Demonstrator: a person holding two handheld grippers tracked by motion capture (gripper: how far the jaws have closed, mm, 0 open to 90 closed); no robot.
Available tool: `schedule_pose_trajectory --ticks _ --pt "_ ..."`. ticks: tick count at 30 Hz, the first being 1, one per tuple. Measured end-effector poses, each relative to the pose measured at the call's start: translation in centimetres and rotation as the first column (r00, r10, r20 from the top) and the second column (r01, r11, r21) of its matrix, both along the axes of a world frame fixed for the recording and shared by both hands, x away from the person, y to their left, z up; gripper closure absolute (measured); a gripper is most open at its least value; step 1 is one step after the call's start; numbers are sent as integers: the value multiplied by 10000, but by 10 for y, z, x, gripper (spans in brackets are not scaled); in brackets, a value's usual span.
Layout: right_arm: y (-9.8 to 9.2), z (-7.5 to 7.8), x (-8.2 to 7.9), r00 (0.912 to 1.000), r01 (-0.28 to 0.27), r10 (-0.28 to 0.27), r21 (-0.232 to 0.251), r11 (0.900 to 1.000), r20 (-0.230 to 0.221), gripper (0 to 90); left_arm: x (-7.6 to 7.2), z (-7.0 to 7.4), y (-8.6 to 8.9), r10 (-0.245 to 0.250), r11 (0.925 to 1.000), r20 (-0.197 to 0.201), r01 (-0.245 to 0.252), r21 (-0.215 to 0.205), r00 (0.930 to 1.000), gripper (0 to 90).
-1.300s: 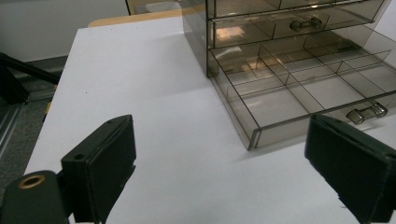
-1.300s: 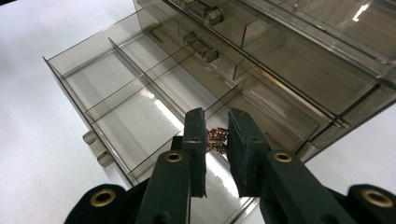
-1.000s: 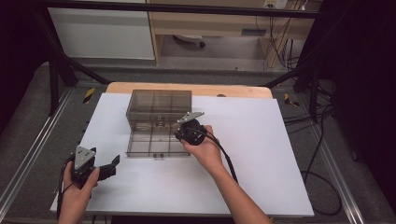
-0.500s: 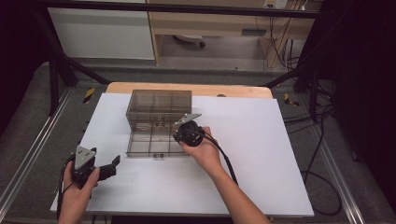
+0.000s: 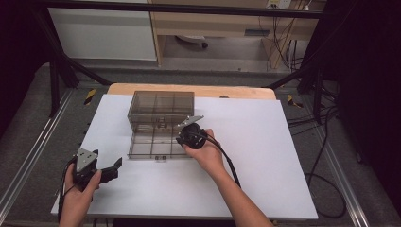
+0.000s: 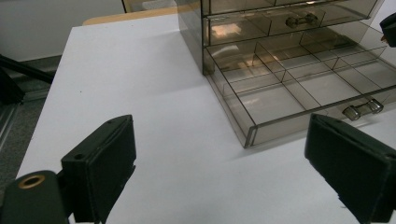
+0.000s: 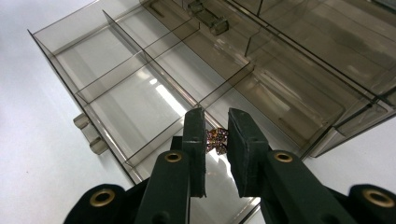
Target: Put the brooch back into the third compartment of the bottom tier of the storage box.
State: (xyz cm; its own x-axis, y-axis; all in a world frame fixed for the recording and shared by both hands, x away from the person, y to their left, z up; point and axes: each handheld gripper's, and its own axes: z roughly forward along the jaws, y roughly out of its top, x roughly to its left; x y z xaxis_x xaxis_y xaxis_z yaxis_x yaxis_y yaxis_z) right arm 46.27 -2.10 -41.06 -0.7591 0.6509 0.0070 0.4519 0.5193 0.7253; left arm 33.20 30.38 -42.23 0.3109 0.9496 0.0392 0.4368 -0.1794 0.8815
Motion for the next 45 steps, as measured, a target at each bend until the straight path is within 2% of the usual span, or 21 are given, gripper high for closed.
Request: schedule_pose_trajectory --ticks 21,31,45 --pt "2 -6 -3 9997 -107 105 -111 9999 -212 749 0 0 -1 -52 10000 -40 52 19 10000 91" --pt "-7 -3 -5 9998 89 -88 30 10000 -158 735 1 -1 -2 -80 10000 -47 80 22 10000 91" --pt "-23 3 -9 9969 766 -765 -78 9970 179 585 1 -2 -2 -92 10000 -72 92 -29 9999 91"
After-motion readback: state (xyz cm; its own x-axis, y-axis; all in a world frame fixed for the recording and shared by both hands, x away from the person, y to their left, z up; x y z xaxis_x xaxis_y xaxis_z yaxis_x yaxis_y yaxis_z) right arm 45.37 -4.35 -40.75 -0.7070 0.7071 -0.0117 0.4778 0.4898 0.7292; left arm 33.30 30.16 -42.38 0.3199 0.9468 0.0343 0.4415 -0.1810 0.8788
